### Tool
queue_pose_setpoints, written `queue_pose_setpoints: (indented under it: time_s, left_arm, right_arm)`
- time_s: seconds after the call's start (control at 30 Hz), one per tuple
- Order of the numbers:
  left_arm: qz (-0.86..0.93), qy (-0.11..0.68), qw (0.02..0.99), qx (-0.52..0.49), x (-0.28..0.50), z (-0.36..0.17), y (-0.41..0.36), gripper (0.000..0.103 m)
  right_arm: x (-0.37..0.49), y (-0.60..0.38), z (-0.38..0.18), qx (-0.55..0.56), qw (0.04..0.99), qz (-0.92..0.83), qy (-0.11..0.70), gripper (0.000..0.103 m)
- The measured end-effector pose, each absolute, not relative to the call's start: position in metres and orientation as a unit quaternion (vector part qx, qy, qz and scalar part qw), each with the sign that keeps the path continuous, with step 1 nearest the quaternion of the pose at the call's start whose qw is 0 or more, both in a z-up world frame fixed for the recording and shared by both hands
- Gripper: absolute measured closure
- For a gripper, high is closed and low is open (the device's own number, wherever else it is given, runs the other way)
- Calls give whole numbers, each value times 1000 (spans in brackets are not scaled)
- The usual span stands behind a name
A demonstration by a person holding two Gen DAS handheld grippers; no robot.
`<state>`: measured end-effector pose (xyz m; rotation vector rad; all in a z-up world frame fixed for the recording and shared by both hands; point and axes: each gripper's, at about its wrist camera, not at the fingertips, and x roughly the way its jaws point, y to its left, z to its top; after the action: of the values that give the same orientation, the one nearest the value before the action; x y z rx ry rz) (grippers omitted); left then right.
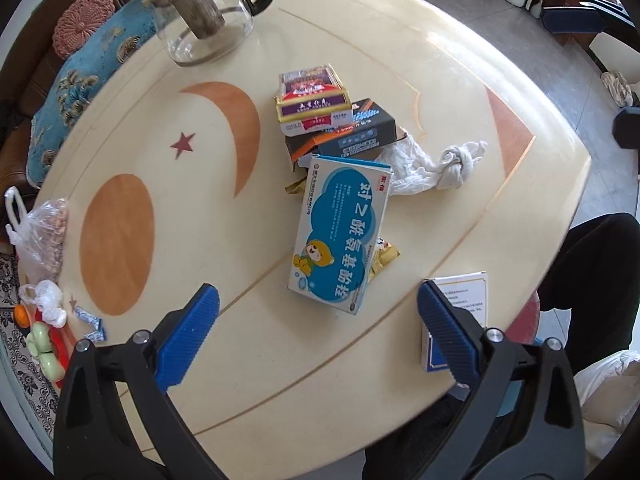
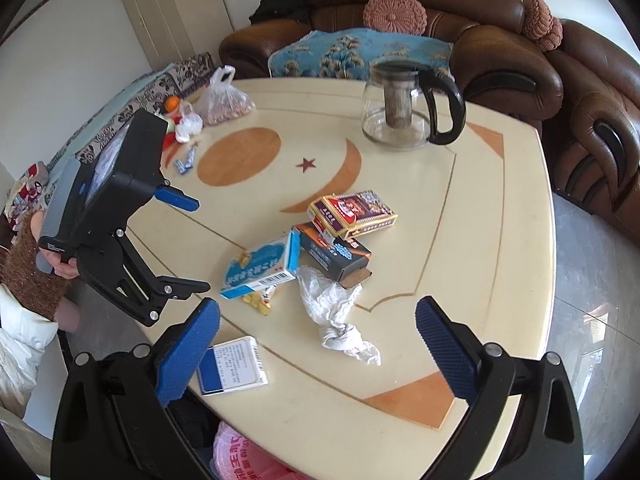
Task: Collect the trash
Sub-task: 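Raise both tools back over the table toward the remaining items, then grasp the crumpled white tissue with the right tool while the left tool grasps the blue medicine box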
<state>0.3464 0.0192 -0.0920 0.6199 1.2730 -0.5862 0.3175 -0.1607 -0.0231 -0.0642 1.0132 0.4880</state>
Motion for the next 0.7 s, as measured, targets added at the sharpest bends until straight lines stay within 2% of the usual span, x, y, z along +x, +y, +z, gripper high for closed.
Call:
queue_pose_setpoints:
  time_s: [0.43,0.7]
  left_arm:
    - [-292,592,704,261,378,-141,13,6]
    - [-303,599,704,230,390,-156,10,6]
  right_arm:
    - [349,-126,-118,-106,797,243,542,7]
    - [351,-116,-151,-142,779,250,557,7]
